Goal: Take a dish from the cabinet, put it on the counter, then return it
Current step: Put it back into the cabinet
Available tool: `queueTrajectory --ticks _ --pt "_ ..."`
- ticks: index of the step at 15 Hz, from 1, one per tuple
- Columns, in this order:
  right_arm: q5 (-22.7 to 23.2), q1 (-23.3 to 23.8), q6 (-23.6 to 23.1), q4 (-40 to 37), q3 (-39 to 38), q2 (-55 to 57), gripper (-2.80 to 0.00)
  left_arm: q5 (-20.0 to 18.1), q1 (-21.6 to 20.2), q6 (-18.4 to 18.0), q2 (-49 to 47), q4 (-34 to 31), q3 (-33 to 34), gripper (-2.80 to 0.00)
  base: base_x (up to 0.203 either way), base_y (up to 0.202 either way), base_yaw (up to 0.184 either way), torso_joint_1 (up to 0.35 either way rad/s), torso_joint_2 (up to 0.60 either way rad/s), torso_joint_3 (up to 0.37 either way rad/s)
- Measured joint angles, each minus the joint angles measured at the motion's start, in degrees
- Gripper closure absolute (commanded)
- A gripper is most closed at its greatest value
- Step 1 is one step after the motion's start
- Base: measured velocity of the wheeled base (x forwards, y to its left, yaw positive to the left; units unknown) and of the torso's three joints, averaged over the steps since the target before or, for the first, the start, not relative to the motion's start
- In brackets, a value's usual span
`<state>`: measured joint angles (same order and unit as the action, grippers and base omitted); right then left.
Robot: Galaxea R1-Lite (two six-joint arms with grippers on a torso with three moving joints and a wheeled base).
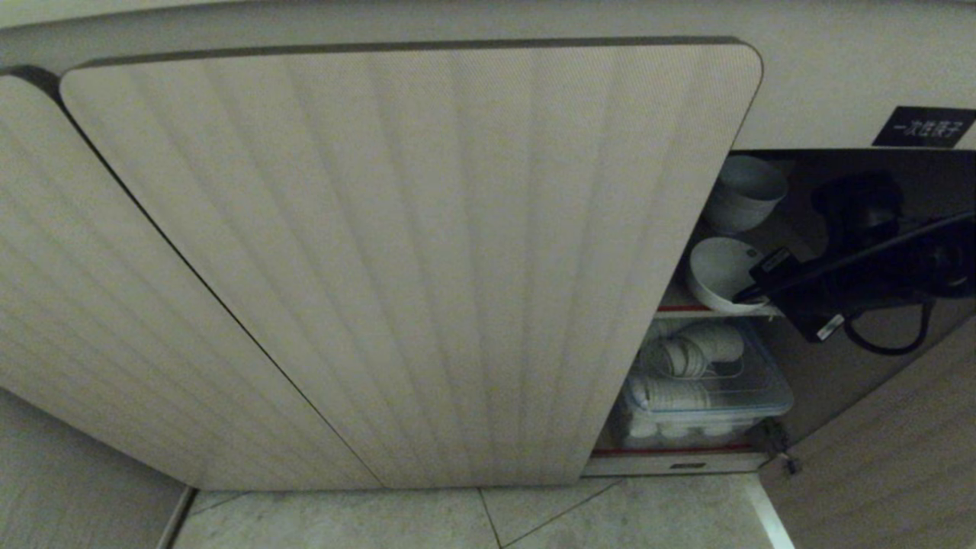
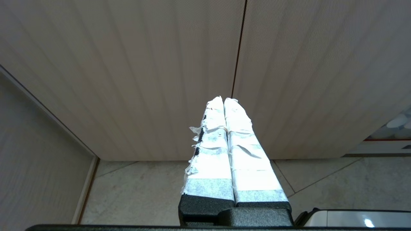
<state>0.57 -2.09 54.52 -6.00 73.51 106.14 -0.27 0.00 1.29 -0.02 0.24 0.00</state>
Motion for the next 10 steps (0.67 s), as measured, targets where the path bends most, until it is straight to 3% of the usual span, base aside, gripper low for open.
queueTrajectory --ticks 10 --pt "-1.46 -0.25 0.00 0.83 -1.00 0.02 0.00 0.00 0.00 -0.01 0.00 -0.02 0.00 0.00 0.000 0.000 0.000 0.000 0.00 0.000"
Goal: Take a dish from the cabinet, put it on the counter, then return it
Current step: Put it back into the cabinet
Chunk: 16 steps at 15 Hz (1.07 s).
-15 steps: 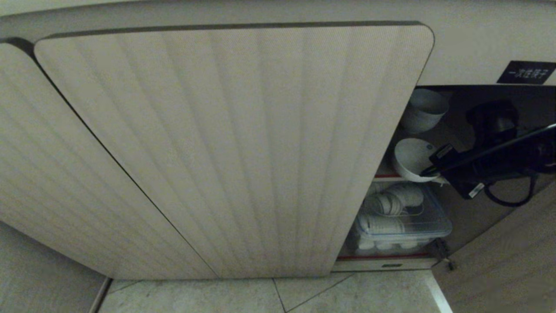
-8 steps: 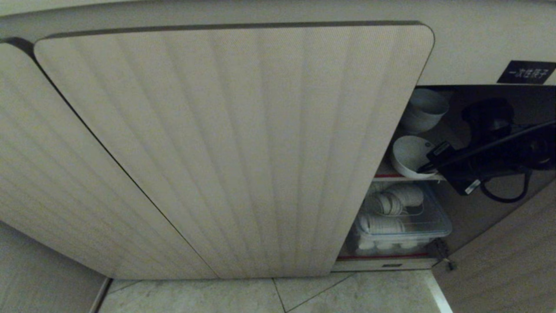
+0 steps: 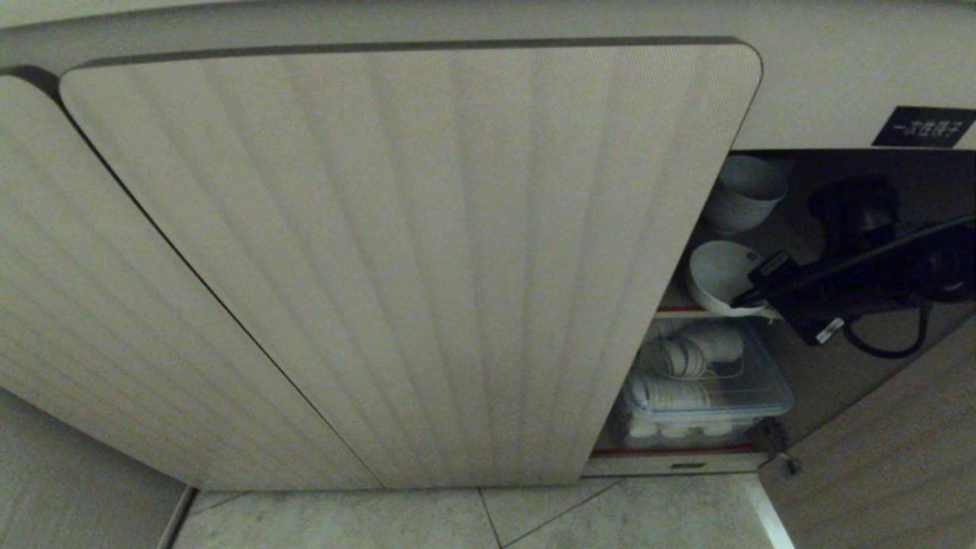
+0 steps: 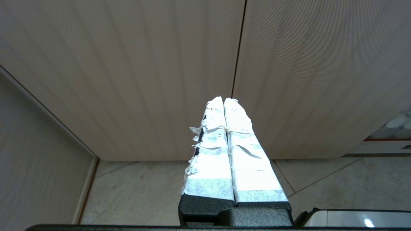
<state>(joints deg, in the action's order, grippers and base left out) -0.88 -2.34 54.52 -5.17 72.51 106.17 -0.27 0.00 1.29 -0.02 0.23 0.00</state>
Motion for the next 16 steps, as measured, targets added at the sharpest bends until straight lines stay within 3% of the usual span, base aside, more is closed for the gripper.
queueTrajectory --ticks 16 --pt "-2.01 -0.20 0.06 6.40 0.30 1.78 0.00 -0.02 0.00 -0.01 0.00 0.02 0.00 0.00 0.000 0.000 0.000 0.000 0.00 0.000"
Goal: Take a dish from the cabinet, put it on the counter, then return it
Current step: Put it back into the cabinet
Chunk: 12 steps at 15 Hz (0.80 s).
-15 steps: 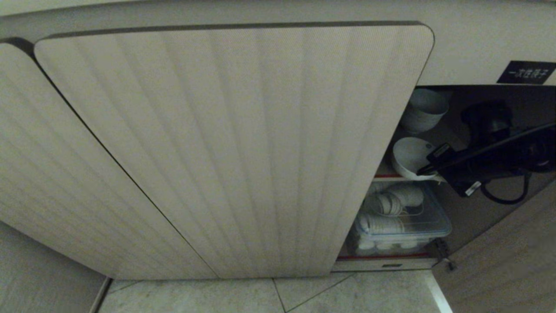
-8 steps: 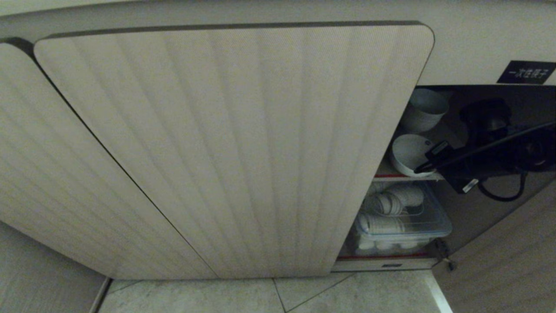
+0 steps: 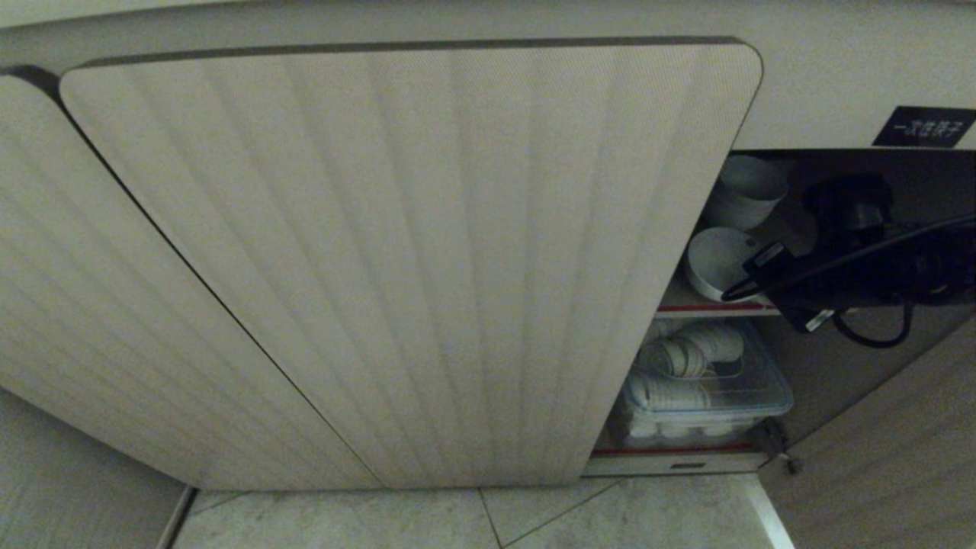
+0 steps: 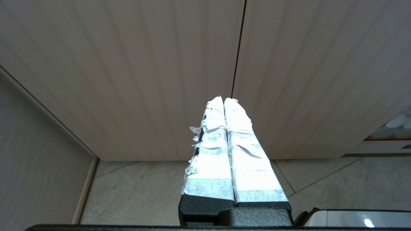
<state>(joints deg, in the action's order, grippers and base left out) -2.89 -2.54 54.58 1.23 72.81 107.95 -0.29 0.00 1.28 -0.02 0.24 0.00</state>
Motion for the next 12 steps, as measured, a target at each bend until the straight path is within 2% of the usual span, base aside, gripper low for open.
queueTrajectory --ticks 12 --pt "0.40 0.00 0.13 1.29 0.22 0.72 0.00 0.05 0.00 0.01 0.00 0.00 0.00 0.00 0.000 0.000 0.000 0.000 0.00 0.000"
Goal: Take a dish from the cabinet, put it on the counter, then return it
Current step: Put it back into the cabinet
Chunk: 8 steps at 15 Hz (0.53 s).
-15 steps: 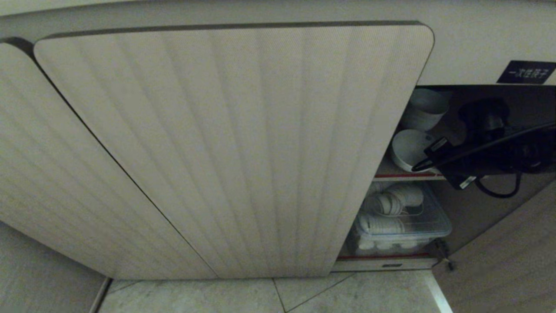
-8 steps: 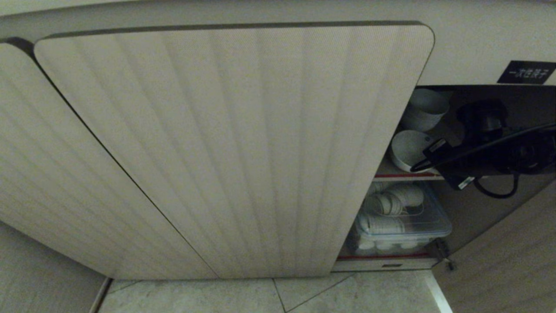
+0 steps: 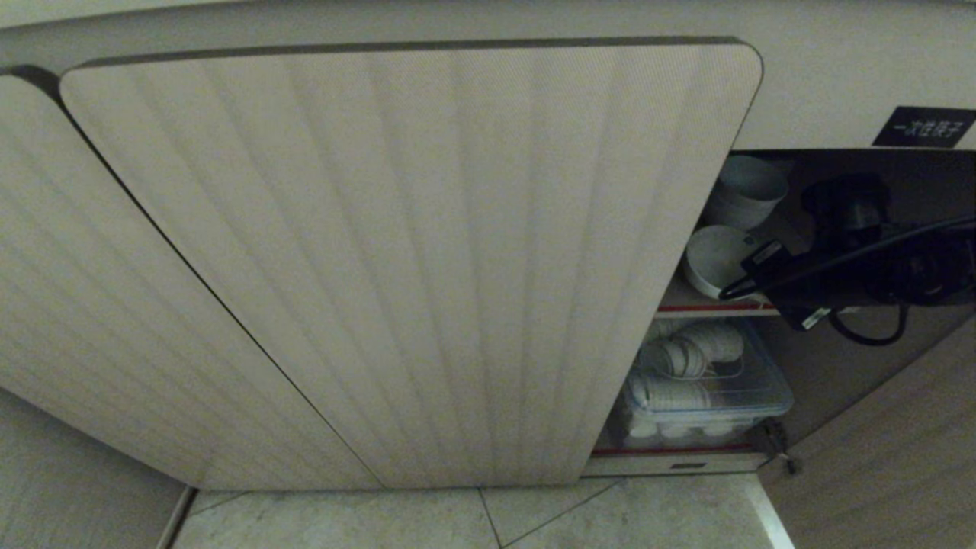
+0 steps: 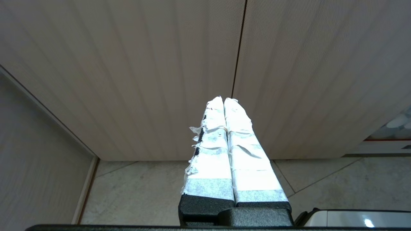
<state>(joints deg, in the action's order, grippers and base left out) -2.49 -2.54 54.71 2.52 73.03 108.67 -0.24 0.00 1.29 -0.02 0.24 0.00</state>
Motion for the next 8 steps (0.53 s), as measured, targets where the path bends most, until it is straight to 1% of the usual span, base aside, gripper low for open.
queueTrajectory --ticks 8 --pt "3.12 0.09 0.02 0.86 1.93 1.33 0.00 0.00 0.00 0.00 0.00 0.00 0.00 0.00 0.000 0.000 0.000 0.000 0.00 0.000"
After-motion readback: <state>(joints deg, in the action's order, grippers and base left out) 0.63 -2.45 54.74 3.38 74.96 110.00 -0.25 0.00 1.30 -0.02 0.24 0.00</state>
